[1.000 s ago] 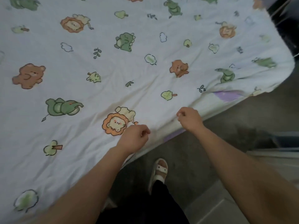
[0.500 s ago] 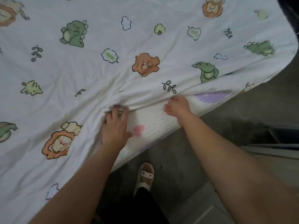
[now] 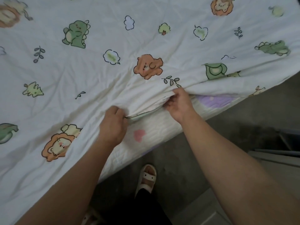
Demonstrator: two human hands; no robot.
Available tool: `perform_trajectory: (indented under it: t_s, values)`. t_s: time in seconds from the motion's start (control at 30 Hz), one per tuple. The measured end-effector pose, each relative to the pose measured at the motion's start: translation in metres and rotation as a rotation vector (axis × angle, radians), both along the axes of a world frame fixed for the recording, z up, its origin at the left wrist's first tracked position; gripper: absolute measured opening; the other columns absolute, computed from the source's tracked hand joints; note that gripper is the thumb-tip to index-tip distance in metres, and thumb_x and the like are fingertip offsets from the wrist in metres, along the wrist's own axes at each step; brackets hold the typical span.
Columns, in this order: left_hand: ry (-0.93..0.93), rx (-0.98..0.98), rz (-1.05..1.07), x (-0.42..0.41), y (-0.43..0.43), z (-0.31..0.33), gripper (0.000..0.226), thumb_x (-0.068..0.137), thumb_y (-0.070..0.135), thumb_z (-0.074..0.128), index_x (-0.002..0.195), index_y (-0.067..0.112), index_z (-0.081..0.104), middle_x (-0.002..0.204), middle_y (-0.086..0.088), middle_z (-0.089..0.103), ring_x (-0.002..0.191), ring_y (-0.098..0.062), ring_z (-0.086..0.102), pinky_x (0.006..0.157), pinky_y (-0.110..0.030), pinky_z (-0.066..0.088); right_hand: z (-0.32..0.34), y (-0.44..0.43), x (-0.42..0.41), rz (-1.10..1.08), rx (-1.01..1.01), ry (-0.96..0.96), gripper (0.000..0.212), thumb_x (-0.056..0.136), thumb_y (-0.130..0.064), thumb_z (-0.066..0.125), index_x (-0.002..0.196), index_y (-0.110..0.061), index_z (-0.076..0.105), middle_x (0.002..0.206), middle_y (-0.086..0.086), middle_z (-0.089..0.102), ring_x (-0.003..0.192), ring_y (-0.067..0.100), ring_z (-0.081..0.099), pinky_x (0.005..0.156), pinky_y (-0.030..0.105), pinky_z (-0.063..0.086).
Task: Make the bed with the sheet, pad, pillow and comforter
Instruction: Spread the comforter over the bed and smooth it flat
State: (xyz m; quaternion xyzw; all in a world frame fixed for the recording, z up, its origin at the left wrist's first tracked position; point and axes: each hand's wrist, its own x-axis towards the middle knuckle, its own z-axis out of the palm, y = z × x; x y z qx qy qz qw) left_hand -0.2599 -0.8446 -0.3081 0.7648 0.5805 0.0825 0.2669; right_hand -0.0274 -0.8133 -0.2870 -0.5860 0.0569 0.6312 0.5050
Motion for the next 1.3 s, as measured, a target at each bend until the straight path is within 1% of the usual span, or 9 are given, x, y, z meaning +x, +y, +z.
perform_trajectory:
  t_s: [0.13,0.27,0.43,0.57,0.73,0.93,1.07,1.2,1.3]
  values:
    - [-0.167,-0.154,-0.036,0.016,-0.019,0.026,0.045,0.083,0.033,0.032,0.103,0.008,0.063,0.108,-0.013,0.067,0.099,-0.032,0.059,0.074,-0.025,0.035,0.018,-0.008,-0.001,-0.09,0.147,0.141,0.025,0.092,-0.016,0.043,0.106,-0.01,0.063,0.097,0.005,0.072,0.095,0.021,0.065,0.085,0.035,0.051]
    - [-0.25,-0.306,-0.092,0.032,-0.037,0.041,0.015,0.079,0.026,0.035,0.073,0.026,0.049,0.078,-0.002,0.056,0.078,-0.026,0.056,0.064,-0.026,0.027,0.026,-0.025,0.008,-0.096,0.185,0.151,0.035,0.095,-0.027,0.053,0.123,-0.009,0.06,0.122,0.011,0.065,0.115,0.025,0.06,0.101,0.039,0.046]
    - [-0.16,-0.366,-0.225,0.05,-0.071,0.039,0.017,0.079,0.031,0.032,0.079,0.023,0.046,0.085,-0.013,0.063,0.083,-0.032,0.058,0.065,-0.029,0.031,0.031,-0.067,0.032,-0.198,-0.061,-0.241,0.024,0.084,-0.008,0.065,0.107,-0.005,0.059,0.098,0.012,0.069,0.08,0.024,0.068,0.063,0.031,0.057]
    - [-0.044,-0.34,-0.29,0.065,-0.093,0.036,0.04,0.081,0.031,0.027,0.097,0.012,0.058,0.097,-0.016,0.065,0.09,-0.035,0.059,0.073,-0.034,0.044,0.03,-0.118,0.049,-0.331,-0.193,-0.511,0.017,0.086,0.003,0.059,0.101,-0.005,0.056,0.097,0.011,0.06,0.082,0.021,0.059,0.07,0.03,0.051]
    - [0.168,-0.298,-0.403,0.085,-0.128,0.022,0.018,0.093,0.018,0.037,0.102,0.012,0.053,0.099,-0.013,0.063,0.089,-0.033,0.058,0.065,-0.03,0.032,0.007,-0.157,0.062,-0.35,-0.299,-0.704,0.033,0.085,-0.001,0.062,0.118,0.005,0.058,0.108,0.01,0.063,0.094,0.023,0.062,0.087,0.033,0.052]
    - [0.395,-0.327,-0.428,0.087,-0.147,-0.014,0.025,0.093,0.02,0.041,0.117,0.013,0.045,0.118,-0.007,0.056,0.108,-0.027,0.054,0.081,-0.033,0.042,-0.045,-0.184,0.076,-0.01,-0.526,-0.783,0.049,0.086,-0.017,0.063,0.129,0.002,0.049,0.128,0.016,0.057,0.116,0.032,0.057,0.1,0.04,0.047]
    - [0.415,-0.5,-0.421,0.084,-0.143,-0.036,0.064,0.088,0.025,0.05,0.145,0.016,0.021,0.152,-0.01,0.023,0.14,-0.033,0.023,0.11,-0.043,0.03,-0.066,-0.184,0.084,0.168,-0.622,-0.645,0.075,0.08,-0.014,0.071,0.14,-0.002,0.027,0.137,0.018,0.046,0.119,0.034,0.052,0.1,0.042,0.046]
    - [0.409,-0.559,-0.377,0.088,-0.134,-0.043,0.079,0.09,0.023,0.051,0.151,0.016,0.001,0.157,-0.011,0.009,0.141,-0.037,0.019,0.113,-0.049,0.025,-0.068,-0.175,0.091,0.368,-0.613,-0.775,0.073,0.078,-0.013,0.072,0.137,-0.002,0.031,0.135,0.013,0.049,0.121,0.03,0.052,0.094,0.032,0.044]
    - [0.435,-0.571,-0.382,0.094,-0.126,-0.043,0.072,0.091,0.02,0.05,0.15,0.011,0.01,0.154,-0.016,0.02,0.139,-0.036,0.027,0.112,-0.046,0.029,-0.063,-0.167,0.093,0.466,-0.583,-0.813,0.066,0.085,-0.013,0.066,0.139,-0.002,0.029,0.138,0.015,0.047,0.124,0.031,0.05,0.094,0.032,0.043]
